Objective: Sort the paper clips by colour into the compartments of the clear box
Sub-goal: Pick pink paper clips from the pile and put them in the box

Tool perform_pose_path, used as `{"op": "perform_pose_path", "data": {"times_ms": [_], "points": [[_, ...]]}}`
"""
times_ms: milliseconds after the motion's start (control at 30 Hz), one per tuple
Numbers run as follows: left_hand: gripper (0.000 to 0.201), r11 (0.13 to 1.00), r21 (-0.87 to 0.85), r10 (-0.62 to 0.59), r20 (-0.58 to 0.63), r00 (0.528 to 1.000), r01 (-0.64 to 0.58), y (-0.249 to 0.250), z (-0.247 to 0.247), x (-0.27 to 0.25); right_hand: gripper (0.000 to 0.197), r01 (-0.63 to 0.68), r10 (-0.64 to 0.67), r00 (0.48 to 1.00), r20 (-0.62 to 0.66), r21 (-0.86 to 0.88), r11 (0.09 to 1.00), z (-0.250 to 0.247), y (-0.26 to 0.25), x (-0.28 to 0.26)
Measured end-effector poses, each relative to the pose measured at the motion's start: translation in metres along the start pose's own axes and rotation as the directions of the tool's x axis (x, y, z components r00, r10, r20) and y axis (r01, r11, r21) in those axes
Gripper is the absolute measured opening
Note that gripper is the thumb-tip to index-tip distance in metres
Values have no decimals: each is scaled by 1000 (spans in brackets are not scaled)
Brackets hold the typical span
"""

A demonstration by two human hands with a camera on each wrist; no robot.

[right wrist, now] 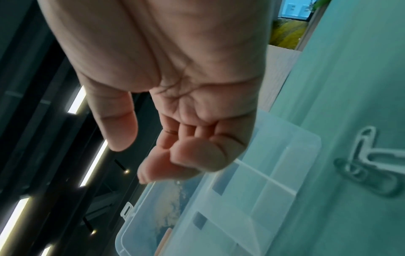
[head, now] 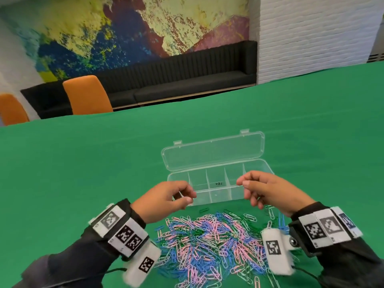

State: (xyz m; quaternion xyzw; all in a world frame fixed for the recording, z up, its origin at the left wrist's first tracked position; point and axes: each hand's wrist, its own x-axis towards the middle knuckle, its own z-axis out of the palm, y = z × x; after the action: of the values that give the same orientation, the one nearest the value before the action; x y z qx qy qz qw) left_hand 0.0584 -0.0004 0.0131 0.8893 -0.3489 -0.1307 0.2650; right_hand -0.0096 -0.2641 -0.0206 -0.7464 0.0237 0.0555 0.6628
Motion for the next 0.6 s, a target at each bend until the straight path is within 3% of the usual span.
{"op": "perform_pose_path", "data": {"times_ms": [133, 267, 333, 467, 600], "points": [[24, 897, 421, 42, 215, 976, -131, 20, 25, 26, 12, -51, 48, 999, 25, 197, 979, 0, 14, -2], [54, 793, 559, -46, 448, 893, -240, 19, 47, 40, 12, -127, 101, 992, 82, 450, 884, 10, 24, -3], [56, 784, 570, -53, 458, 887, -247, 17, 53, 42, 11, -140, 95, 989, 115, 493, 859, 18, 26, -2], [41, 831, 529, -67, 404, 912, -173, 20, 62, 43, 10, -167, 84, 979, 186, 489, 856, 31, 27, -2], [25, 886, 451, -32, 299, 954, -112, 25, 66, 44, 10, -157, 91, 984, 151, 515, 843, 33, 28, -5]]}}
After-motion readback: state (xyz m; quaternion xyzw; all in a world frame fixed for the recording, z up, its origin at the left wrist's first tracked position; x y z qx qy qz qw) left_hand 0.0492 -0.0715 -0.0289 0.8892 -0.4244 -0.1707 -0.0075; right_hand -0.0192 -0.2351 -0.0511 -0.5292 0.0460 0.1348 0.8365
